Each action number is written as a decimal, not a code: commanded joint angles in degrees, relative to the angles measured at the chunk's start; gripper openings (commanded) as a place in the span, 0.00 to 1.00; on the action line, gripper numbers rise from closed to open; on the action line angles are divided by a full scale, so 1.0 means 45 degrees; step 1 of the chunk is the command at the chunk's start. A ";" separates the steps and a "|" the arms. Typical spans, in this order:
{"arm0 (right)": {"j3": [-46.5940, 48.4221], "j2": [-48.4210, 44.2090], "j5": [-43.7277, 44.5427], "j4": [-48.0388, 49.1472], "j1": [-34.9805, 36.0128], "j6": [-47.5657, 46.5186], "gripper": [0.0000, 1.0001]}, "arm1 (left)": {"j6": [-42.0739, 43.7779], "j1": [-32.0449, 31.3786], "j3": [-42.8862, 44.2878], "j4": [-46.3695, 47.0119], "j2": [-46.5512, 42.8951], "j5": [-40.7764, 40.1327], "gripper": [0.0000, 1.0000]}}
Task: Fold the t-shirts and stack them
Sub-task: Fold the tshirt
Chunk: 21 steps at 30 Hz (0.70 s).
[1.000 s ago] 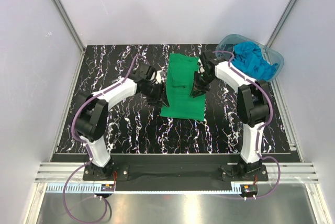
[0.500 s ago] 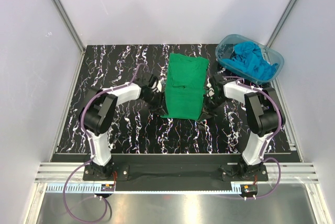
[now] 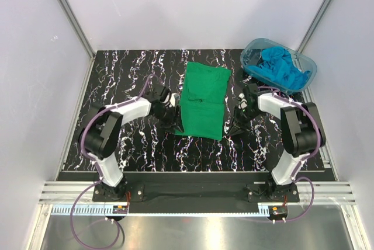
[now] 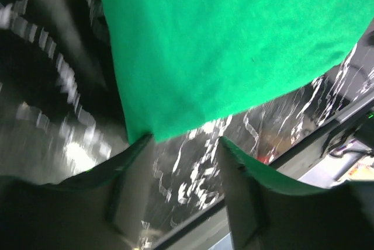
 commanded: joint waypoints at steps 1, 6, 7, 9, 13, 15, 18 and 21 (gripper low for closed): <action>-0.0234 -0.1468 0.0118 -0.0566 -0.0149 -0.0347 0.23 | 0.0168 0.0045 -0.0229 -0.0941 -0.1564 -0.0644 0.59; -0.0919 -0.1938 -0.0760 0.0017 -0.0189 0.0042 0.43 | 0.0031 0.0045 -0.0287 -0.1391 -0.2776 -0.0351 0.65; -0.1152 -0.1899 -0.1246 0.0193 -0.0189 0.0334 0.46 | 0.0051 0.0045 -0.0288 -0.1566 -0.2874 -0.0370 0.65; -0.1504 -0.1821 -0.1736 0.0992 -0.0189 0.0745 0.52 | 0.0186 0.0064 -0.0327 -0.1665 -0.2895 -0.0583 0.66; -0.2305 -0.1548 -0.2441 0.2166 -0.0189 0.1604 0.56 | 0.0227 0.0395 -0.0657 -0.1589 -0.2370 -0.0390 0.68; -0.2404 -0.1470 -0.2481 0.2616 -0.0189 0.1742 0.57 | -0.0006 0.0532 -0.0873 -0.1355 -0.2231 -0.0234 0.68; -0.2560 -0.1255 -0.2520 0.3162 -0.0189 0.2094 0.57 | -0.0357 0.0864 -0.1302 -0.0788 -0.2017 -0.0078 0.65; -0.2775 -0.1099 -0.2462 0.3709 -0.0189 0.2600 0.56 | -0.0806 0.1040 -0.1440 -0.0241 -0.1607 0.0312 0.64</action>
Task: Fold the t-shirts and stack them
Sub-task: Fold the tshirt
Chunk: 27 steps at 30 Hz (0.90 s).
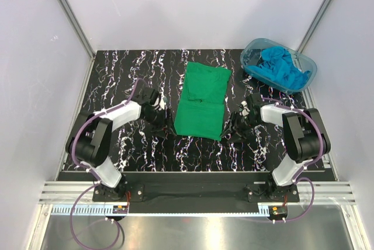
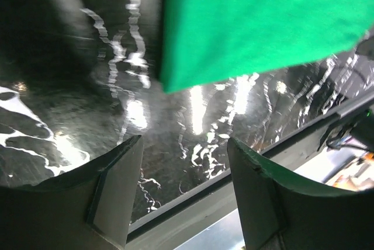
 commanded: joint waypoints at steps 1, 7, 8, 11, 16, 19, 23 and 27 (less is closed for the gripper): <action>-0.0138 0.0261 -0.0276 0.1228 -0.0023 0.0790 0.55 | -0.0628 0.0171 -0.0104 0.1051 0.0371 0.0508 0.64; -0.0255 0.0438 0.0036 0.1678 -0.0023 0.1162 0.51 | -0.1293 0.0171 -0.0143 0.1131 0.0489 -0.0506 0.60; -0.0274 0.0419 0.0037 0.1698 -0.0023 0.1162 0.51 | -0.1390 0.0171 -0.0182 0.1208 0.0527 -0.0585 0.60; -0.0353 0.0380 0.0057 0.1659 -0.0023 0.1104 0.50 | -0.1839 0.0171 -0.0319 0.1560 0.0761 -0.0684 0.60; -0.0450 0.0048 0.0193 0.1581 -0.0023 0.1064 0.49 | -0.2601 0.0152 -0.0806 0.2572 0.1288 -0.0412 0.55; -0.0489 0.0047 0.0213 0.1523 -0.0023 0.1025 0.49 | -0.2914 0.0171 -0.0924 0.2966 0.1581 -0.0411 0.51; -0.0568 -0.0050 0.0252 0.1522 -0.0023 0.0967 0.48 | -0.2915 0.0171 -0.0886 0.3006 0.1777 -0.0624 0.48; -0.0587 -0.0050 0.0272 0.1463 -0.0004 0.0889 0.48 | -0.2681 0.0171 -0.0730 0.2889 0.2012 -0.0899 0.39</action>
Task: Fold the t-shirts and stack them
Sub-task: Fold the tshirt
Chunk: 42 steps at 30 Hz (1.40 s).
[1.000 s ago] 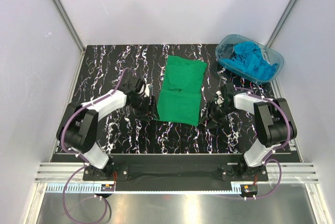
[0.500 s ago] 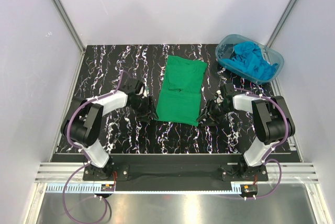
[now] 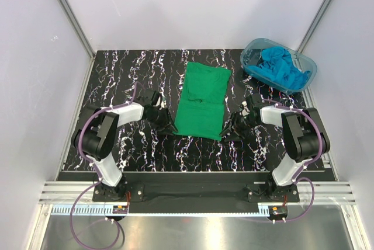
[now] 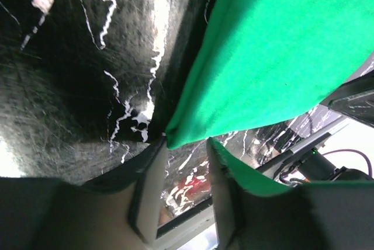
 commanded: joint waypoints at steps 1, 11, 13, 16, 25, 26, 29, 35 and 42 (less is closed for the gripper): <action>-0.0179 -0.0249 0.0354 0.0055 -0.0004 -0.0253 0.50 | 0.0380 -0.0018 -0.0181 0.0271 0.0710 -0.1146 0.36; -0.0763 0.0180 -0.0154 0.1284 0.0074 0.1071 0.54 | 0.1141 -0.0018 -0.0180 -0.0022 0.0613 -0.1011 0.00; -0.0998 0.0161 0.0021 0.1693 0.0055 0.1425 0.51 | 0.1219 -0.0038 -0.0219 -0.0081 0.0555 -0.0971 0.00; -0.1331 0.0122 0.0255 0.2008 0.0074 0.1856 0.48 | 0.1317 -0.0057 -0.0239 -0.0120 0.0418 -0.0795 0.00; -0.1449 0.0609 0.1095 0.2574 0.0074 0.2247 0.47 | 0.1512 -0.0135 -0.0161 -0.0276 0.0125 -0.0736 0.00; -0.1429 0.0688 0.1154 0.2633 0.0055 0.2266 0.47 | 0.1532 -0.0174 -0.0141 -0.0334 0.0105 -0.0717 0.00; -0.1313 0.0902 0.1311 0.2672 0.0074 0.2189 0.42 | 0.1610 -0.0252 -0.0180 -0.0354 0.0027 -0.0736 0.00; -0.0961 0.0982 0.1583 0.2244 0.0074 0.1585 0.16 | 0.1669 -0.0409 -0.0492 -0.0334 -0.0324 -0.0873 0.00; -0.0843 0.0261 0.1799 0.0878 0.0250 0.0549 0.00 | 0.2098 -0.0856 -0.0669 -0.0802 -0.1202 -0.1458 0.00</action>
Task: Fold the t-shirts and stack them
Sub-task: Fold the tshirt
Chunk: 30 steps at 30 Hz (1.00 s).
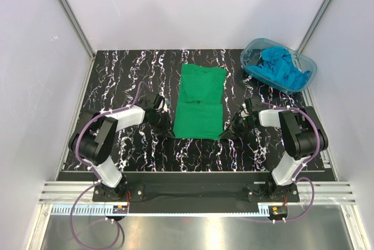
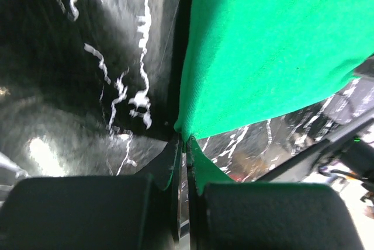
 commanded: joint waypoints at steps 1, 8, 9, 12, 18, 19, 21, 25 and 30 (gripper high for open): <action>-0.0095 -0.0319 0.2076 -0.1451 0.0225 -0.1133 0.00 | 0.0874 -0.0357 -0.0149 -0.0822 -0.0737 -0.1055 0.00; -0.0952 -0.1646 0.1940 -0.1842 0.1085 -0.0646 0.00 | 0.1363 -0.1040 0.0026 -0.1797 -0.1499 -0.1445 0.00; -0.1032 -0.2015 0.1978 -0.2075 0.1143 -0.0626 0.00 | 0.1461 -0.1312 0.0201 -0.1955 -0.1712 -0.1544 0.00; -0.1072 -0.2835 0.2173 -0.2873 0.1164 -0.0781 0.00 | 0.1520 -0.1491 0.0222 -0.2287 -0.2181 -0.1525 0.00; -0.0916 -0.3698 0.2311 -0.4049 0.1164 -0.1133 0.00 | 0.1638 -0.1589 0.0242 -0.2933 -0.2866 -0.1643 0.00; -0.0954 -0.3776 0.2310 -0.4108 0.1183 -0.1114 0.00 | 0.1541 -0.1608 0.0068 -0.2933 -0.3041 -0.1526 0.00; -0.1013 -0.3971 0.2271 -0.4244 0.1164 -0.1094 0.00 | 0.1443 -0.1666 -0.0070 -0.2913 -0.3198 -0.1428 0.00; -0.1227 -0.4147 0.2252 -0.4303 0.1183 -0.1113 0.00 | 0.1267 -0.1842 -0.0363 -0.2972 -0.3413 -0.1233 0.00; -0.1482 -0.4770 0.2447 -0.4615 0.1358 -0.1075 0.00 | 0.1110 -0.2155 -0.0948 -0.3108 -0.4289 -0.1310 0.00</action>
